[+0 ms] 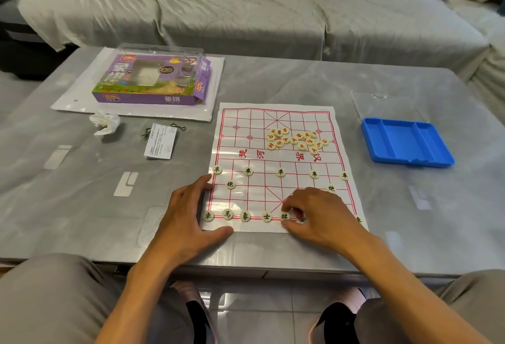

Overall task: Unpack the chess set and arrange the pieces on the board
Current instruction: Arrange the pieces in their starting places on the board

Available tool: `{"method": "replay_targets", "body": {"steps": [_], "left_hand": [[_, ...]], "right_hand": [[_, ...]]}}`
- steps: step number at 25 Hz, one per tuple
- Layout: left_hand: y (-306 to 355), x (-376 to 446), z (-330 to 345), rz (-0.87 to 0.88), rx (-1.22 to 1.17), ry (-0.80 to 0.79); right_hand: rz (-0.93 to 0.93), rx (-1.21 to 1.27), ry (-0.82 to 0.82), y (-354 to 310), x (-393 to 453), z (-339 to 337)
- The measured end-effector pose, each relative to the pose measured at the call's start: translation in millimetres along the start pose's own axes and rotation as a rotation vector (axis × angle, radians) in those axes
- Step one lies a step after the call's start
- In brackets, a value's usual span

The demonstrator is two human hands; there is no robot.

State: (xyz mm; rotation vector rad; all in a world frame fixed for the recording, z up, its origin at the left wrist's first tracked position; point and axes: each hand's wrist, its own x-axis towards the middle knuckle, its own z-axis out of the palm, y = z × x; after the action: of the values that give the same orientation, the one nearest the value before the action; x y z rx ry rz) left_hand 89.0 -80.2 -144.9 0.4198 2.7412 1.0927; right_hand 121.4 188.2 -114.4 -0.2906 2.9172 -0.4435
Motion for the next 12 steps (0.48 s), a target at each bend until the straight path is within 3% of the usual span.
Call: {"method": "replay_targets", "body": {"steps": [12], "left_hand": [[-2.9, 0.4, 2.2, 0.004, -0.002, 0.028]], "right_hand": [[0.008, 0.024, 0.014, 2.5, -0.4, 1.0]]}}
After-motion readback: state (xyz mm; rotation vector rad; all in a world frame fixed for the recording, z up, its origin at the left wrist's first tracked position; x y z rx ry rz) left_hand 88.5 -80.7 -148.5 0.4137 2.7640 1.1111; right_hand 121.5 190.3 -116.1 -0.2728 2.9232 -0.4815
